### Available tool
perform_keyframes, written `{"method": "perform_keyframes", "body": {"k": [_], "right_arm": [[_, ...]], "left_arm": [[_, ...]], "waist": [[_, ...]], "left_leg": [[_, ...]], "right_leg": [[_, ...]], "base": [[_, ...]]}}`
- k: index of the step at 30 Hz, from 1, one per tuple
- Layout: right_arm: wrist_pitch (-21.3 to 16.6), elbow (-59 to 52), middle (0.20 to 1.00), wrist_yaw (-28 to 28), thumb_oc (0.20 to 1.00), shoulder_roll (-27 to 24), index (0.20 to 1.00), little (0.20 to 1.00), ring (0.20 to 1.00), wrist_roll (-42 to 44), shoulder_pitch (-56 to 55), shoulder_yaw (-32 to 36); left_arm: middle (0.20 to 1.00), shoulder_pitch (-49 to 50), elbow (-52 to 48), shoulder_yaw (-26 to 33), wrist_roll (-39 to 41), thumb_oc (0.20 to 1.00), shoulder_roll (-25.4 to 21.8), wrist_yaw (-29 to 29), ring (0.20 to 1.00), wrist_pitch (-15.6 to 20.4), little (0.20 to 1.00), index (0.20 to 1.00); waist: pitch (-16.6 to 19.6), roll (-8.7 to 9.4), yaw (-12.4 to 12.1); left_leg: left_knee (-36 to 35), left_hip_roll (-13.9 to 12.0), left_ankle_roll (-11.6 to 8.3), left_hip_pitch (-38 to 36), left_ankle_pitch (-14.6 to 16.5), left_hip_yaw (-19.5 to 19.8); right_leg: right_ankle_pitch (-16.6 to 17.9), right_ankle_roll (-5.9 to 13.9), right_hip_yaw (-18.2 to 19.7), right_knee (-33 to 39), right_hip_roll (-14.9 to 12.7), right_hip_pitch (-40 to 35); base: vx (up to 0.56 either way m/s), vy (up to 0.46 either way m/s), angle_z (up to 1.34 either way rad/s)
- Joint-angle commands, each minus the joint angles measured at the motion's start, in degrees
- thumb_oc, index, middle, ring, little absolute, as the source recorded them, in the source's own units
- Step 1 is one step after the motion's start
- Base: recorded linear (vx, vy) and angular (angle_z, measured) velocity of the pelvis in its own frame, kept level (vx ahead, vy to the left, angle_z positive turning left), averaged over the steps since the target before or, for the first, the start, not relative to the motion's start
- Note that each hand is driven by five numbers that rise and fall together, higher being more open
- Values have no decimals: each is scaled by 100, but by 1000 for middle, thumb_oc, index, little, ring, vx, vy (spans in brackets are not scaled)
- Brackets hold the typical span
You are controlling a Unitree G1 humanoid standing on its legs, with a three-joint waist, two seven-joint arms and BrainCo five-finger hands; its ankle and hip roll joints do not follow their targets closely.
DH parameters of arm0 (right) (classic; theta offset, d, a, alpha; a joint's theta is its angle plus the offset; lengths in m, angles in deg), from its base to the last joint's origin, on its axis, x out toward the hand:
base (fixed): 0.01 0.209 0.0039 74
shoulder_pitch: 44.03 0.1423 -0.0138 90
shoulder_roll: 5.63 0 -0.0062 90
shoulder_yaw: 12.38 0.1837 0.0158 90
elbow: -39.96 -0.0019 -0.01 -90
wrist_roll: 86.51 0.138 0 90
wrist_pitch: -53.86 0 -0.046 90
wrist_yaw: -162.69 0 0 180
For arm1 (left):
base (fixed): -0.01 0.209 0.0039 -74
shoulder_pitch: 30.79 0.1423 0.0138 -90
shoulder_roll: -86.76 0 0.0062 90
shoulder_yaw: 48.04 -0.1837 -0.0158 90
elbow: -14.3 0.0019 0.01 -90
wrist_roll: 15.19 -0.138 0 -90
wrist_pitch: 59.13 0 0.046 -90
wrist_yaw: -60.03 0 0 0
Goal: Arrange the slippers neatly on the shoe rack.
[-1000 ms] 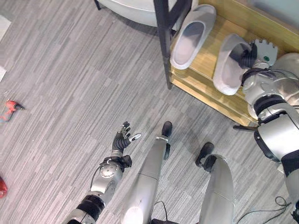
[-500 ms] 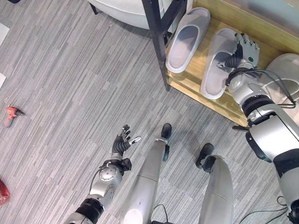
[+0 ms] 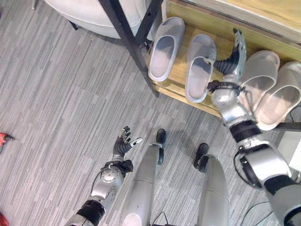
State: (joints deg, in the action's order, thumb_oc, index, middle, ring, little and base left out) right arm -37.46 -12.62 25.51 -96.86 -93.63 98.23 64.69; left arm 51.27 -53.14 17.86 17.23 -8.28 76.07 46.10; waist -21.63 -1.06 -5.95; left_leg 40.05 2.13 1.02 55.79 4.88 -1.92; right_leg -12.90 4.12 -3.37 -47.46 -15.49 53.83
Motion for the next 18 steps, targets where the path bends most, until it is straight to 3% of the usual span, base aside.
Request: {"method": "perform_keyframes", "body": {"k": [1, 5, 11, 13, 14, 18], "right_arm": [[-681, -154, 1000, -24, 1000, 221, 1000, 1000, 1000, 742, -182, -91], [-874, 570, 1000, -386, 1000, 506, 1000, 1000, 1000, 1460, 209, -162], [-951, 1275, 1000, -649, 1000, 688, 1000, 1000, 1000, 1857, 627, -317], [-1072, 1560, 1000, -731, 1000, 846, 1000, 1000, 1000, 2328, 788, -195], [-1350, 1784, 1000, -864, 1000, 1076, 1000, 1000, 1000, 3221, 996, 110], [-1714, 1995, 1000, -1031, 1000, 1569, 1000, 1000, 1000, 4372, 1246, 261]], "left_arm": [[1000, -641, 747, -217, -310, 1000, 405, 343, 1000, 29, 1000, 1000], [1000, -812, 1134, -202, -277, 1000, 404, 385, 1000, 37, 1000, 1000], [1000, -1055, 1368, -205, -107, 1000, 441, 390, 1000, 65, 1000, 1000], [1000, -1149, 1457, -236, -66, 1000, 448, 414, 1000, 94, 1000, 1000], [1000, -1219, 1466, -272, -17, 1000, 415, 403, 1000, 96, 1000, 1000], [1000, -1411, 1570, -346, 45, 1000, 430, 457, 1000, 103, 1000, 1000]], "waist": [[49, -102, 41], [59, -127, -30], [4, -163, -122], [-9, -185, -161], [-15, -211, -207], [-36, -211, -267]], "left_leg": [[-24, -142, -130, -147, 593, 427], [-36, -156, -140, -165, 580, 415], [-37, -135, -145, -180, 561, 417], [-28, -121, -144, -186, 566, 419], [-39, -104, -145, -213, 575, 411], [-37, -85, -141, -245, 598, 413]], "right_leg": [[-38, 172, 95, 504, -84, -223], [-19, 185, 82, 557, -74, -280], [-17, 194, 73, 566, -76, -309], [-24, 204, 63, 566, -83, -336], [-27, 210, 64, 563, -78, -359], [-56, 201, 76, 565, -62, -382]], "base": [[12, 1, -5], [11, -5, -5], [0, 0, 0], [0, 0, 0], [0, 0, 0], [0, 0, 0]]}}
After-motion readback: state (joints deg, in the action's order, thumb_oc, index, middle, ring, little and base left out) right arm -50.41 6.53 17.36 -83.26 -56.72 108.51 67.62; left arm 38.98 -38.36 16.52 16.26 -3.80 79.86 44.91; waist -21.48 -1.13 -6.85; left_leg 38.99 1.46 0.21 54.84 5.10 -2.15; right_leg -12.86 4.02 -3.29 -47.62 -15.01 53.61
